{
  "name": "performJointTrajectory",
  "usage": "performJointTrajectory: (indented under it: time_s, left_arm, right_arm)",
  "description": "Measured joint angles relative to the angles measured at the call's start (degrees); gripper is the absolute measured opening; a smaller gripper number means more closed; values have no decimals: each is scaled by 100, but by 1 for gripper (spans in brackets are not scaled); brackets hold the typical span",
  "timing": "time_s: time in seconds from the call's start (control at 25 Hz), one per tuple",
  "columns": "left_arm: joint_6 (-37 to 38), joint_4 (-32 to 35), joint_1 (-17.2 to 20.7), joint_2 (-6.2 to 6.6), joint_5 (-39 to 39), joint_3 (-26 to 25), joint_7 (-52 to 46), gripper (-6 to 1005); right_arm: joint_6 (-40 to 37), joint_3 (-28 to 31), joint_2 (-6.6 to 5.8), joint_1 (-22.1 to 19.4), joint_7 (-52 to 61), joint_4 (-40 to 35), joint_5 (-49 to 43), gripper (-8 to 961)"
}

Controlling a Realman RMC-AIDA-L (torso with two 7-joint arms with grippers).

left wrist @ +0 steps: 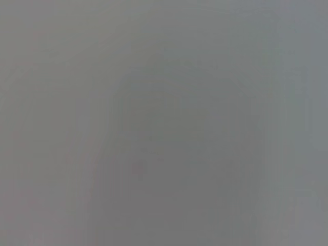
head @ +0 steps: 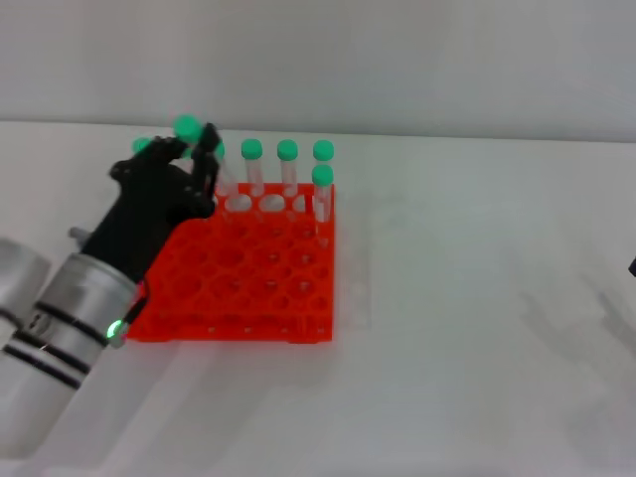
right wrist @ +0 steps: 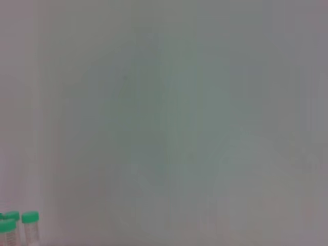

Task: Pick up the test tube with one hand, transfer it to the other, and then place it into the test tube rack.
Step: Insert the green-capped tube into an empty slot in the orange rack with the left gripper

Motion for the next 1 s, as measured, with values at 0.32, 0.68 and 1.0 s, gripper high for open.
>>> performJointTrajectory:
  time_s: [0.32,0.68,1.0]
  left_arm:
    - [982,-139,-423,-14,366,30,-38,205]
    - [1296,-165,-487,-26,437,-11,-20,206]
    - [1436,-162,-593,-23,436,-20,-15,205]
  right_arm:
    - [2,1,2,71,0,37,2,813]
    - [2,0,2,72,-5,37,14,811]
    - [46,0,-8,72,-9,28,4,811]
